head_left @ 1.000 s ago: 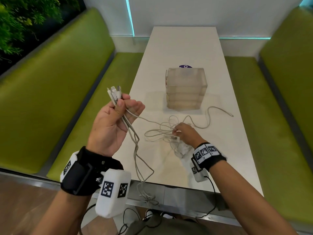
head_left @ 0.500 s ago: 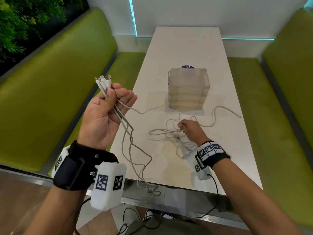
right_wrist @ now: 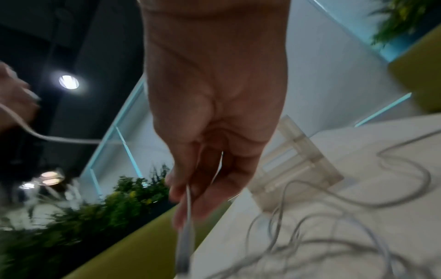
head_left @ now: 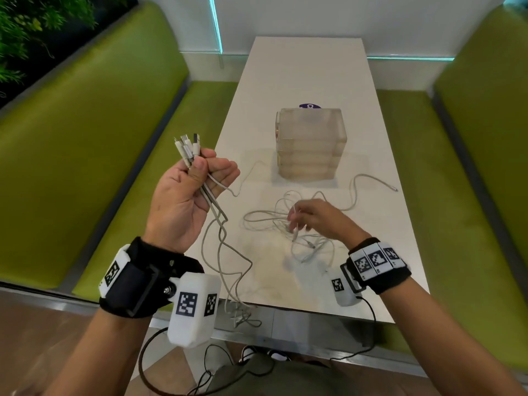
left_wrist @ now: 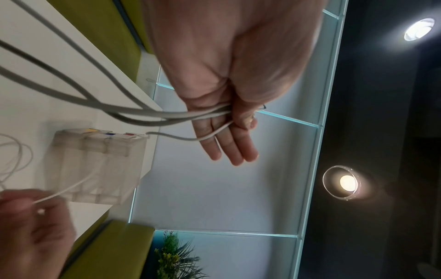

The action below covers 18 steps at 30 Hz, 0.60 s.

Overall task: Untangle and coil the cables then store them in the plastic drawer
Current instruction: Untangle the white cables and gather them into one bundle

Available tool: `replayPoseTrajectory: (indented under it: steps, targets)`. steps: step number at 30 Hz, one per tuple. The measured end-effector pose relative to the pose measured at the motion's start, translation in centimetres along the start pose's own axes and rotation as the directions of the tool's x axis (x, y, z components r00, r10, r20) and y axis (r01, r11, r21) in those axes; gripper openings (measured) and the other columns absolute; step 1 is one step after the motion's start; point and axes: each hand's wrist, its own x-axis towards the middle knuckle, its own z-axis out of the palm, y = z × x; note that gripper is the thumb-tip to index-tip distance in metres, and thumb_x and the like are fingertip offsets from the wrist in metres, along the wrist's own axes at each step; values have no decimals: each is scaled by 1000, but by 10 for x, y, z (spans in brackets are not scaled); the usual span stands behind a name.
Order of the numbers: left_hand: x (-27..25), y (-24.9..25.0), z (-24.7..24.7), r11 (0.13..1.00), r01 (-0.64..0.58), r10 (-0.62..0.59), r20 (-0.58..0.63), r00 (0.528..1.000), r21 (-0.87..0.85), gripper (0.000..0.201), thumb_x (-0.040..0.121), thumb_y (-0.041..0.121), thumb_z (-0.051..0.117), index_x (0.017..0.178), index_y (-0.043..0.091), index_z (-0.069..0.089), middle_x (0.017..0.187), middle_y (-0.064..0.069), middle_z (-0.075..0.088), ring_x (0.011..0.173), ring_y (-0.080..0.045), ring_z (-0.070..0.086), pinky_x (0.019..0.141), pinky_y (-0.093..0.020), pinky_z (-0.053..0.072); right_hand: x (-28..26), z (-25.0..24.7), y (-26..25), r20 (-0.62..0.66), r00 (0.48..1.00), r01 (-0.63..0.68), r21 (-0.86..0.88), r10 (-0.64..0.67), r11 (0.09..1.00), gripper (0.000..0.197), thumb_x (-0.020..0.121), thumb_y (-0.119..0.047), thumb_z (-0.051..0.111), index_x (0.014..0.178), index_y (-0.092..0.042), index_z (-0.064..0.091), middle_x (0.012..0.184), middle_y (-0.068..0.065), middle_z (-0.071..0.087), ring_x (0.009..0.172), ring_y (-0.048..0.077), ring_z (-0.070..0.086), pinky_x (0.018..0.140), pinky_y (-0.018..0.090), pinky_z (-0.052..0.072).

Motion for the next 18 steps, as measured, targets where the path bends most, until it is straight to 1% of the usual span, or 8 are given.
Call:
replayPoseTrajectory:
  steps: [1,3,6,8,12,15,17,18]
  targets:
    - [0,-1,0,1000,-1,1,4,1000,5,20,99,9,33,97,5,53,74,-2,72,78,-15,72,80,-30,56,-7,8,2,109,994,-26,6,25,1000,10,90,-14,60,86,-10,69,80,1,72,69,9,65,66,22,53]
    - [0,-3,1,1000,-3,3,13,1000,11,18,98,10,35,97,6,52,75,-2,73,79,-15,72,81,-31,56,-24,29,9,309,948,-90,19,80,996,8,87,-15,65,85,-10,71,88,9,72,71,12,68,73,27,58]
    - [2,-5,1,1000,-2,1,32,999,9,16,95,12,37,98,6,52,75,-1,73,80,-15,72,81,-31,56,-44,63,25,470,878,-103,-3,92,995,10,87,-11,65,89,-3,71,91,16,70,70,14,66,70,24,57]
    - [3,-7,2,1000,4,-4,40,999,12,17,97,11,36,98,6,52,76,-1,73,80,-15,72,80,-31,56,-48,80,35,491,863,-77,-96,115,992,12,85,-10,65,92,-1,71,86,14,70,67,12,62,65,21,54]
    - [2,-10,4,999,21,-23,54,998,33,19,99,11,34,98,7,52,77,0,72,81,-15,72,80,-31,55,-52,100,44,461,866,-50,-305,194,951,16,81,-14,70,96,-8,71,95,9,73,75,15,63,73,30,53]
    - [-1,-12,4,998,47,-50,68,996,52,19,99,11,34,99,7,53,77,0,72,81,-15,71,79,-31,56,-54,101,47,432,861,-147,-296,269,944,35,77,-12,74,110,-8,63,96,7,71,67,13,61,67,25,51]
    - [-3,-14,3,995,68,-74,77,994,71,19,99,12,35,99,7,53,78,0,72,81,-15,71,78,-31,56,-53,92,45,365,885,-182,-303,290,936,42,76,-11,75,114,-8,59,95,3,65,62,8,55,64,23,48]
    - [-4,-15,3,993,79,-86,79,993,84,19,99,12,35,100,7,53,78,1,72,80,-15,71,78,-31,56,-51,85,44,314,909,-178,-302,274,937,43,77,-11,75,116,-9,56,97,0,61,64,7,54,63,20,45]
